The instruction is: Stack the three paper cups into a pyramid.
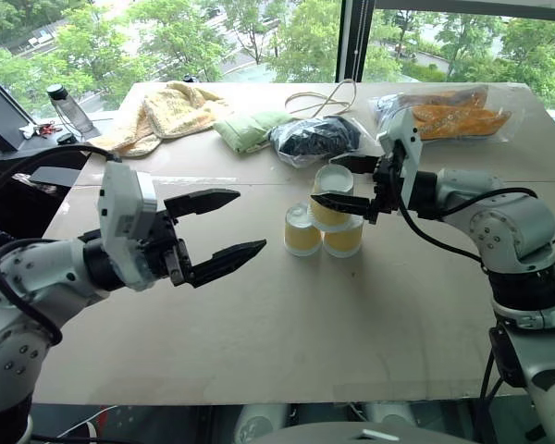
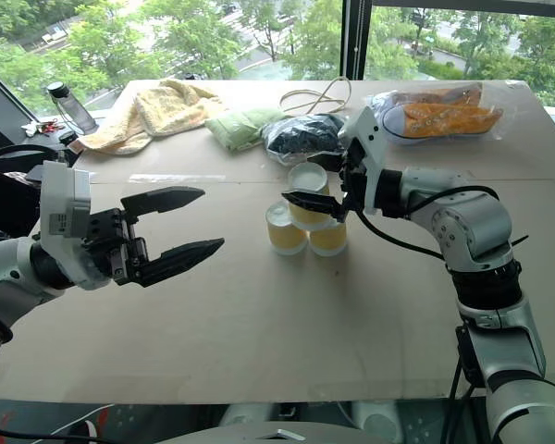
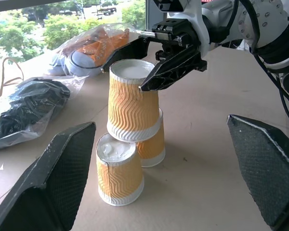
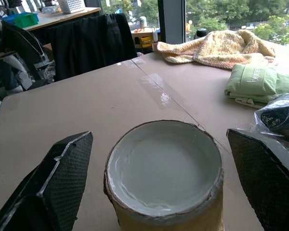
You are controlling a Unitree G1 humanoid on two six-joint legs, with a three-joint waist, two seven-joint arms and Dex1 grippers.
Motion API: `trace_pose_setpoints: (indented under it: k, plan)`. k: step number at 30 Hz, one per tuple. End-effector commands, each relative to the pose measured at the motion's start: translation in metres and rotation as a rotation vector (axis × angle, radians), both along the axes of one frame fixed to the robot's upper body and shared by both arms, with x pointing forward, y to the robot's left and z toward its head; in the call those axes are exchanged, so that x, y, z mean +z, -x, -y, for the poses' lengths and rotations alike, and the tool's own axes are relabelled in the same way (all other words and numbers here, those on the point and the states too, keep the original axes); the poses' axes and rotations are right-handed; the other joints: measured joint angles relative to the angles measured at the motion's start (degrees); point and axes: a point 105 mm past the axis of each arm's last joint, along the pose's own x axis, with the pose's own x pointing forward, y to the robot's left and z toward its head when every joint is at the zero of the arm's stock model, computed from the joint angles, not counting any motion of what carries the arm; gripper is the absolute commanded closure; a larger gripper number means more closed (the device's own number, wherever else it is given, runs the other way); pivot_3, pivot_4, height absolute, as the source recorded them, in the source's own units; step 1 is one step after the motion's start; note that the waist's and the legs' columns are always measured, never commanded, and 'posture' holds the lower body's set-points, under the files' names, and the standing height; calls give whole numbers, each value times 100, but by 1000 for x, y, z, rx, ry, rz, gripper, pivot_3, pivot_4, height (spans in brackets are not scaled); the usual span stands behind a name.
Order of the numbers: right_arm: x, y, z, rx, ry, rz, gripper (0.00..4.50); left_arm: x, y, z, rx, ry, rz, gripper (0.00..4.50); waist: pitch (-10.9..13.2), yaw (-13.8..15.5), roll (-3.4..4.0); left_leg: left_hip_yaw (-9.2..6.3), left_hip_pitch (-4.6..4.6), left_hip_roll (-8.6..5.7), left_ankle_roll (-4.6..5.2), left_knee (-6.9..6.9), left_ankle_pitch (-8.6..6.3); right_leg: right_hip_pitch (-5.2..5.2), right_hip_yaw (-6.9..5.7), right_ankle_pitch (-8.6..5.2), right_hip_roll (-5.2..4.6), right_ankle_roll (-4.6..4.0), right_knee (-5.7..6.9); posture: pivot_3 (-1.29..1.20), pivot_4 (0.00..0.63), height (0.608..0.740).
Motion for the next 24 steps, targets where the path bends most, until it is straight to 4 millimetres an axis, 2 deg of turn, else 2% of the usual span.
trace_pose_setpoints:
  k: [1, 6, 9, 10, 12, 15, 16, 20, 24]
  plan:
    - [32, 13, 19, 8, -55, 112, 134, 4, 7, -1, -7, -12, 25, 0, 0, 10, 0, 0, -2, 0, 0, 0, 0, -1, 0, 0, -1, 0, -1, 0, 150, 740]
    - [39, 33, 45, 53, -122, 136, 134, -8, 10, -10, 40, -8, -7, 0, 0, 7, 0, -1, -2, 2, 19, -6, -12, -1, 0, -1, -1, 0, -3, 0, 150, 740]
    - [27, 32, 66, -16, -143, 152, 134, -24, 8, -18, 118, -11, -38, 0, 0, 11, 0, 1, -1, 2, 21, -6, -13, 0, 0, -1, -3, -1, -4, 0, 150, 740]
    - [17, 30, 77, -59, -157, 151, 134, -36, 6, -22, 165, -36, -61, 0, -1, 16, -2, 2, -2, 2, 22, -6, -13, 0, 1, -1, -4, -1, -4, 0, 150, 740]
    - [-15, 34, 99, -122, -137, 120, 134, -58, 4, -29, 249, -68, -98, 0, -5, 35, -5, 1, 0, 3, 24, -7, -15, 2, 0, -1, -4, -1, -6, 0, 150, 740]
    - [-76, 50, 129, -212, -21, 49, 134, -84, 1, -35, 357, -109, -89, 0, -5, 158, -4, 4, -1, 3, 28, -10, -17, 6, 0, -2, -6, -2, -13, 0, 150, 740]
    - [-90, 54, 135, -243, -2, 43, 134, -93, 0, -38, 387, -113, -106, 0, -5, 176, -1, 3, -2, 3, 28, -10, -17, 7, 0, -2, -8, -2, -14, 0, 150, 740]
    - [-125, 68, 149, -303, 49, 45, 134, -120, 6, -40, 425, -144, -124, 0, -6, 122, 4, 12, 6, 8, 28, -4, -17, 9, 9, -9, -7, -31, -13, 0, 150, 740]
    - [-135, 74, 153, -327, 48, 51, 134, -138, 13, -39, 412, -146, -160, 0, -6, 125, 3, 24, 37, 21, 28, -2, -17, 26, 7, -3, -6, -42, -11, 0, 150, 740]
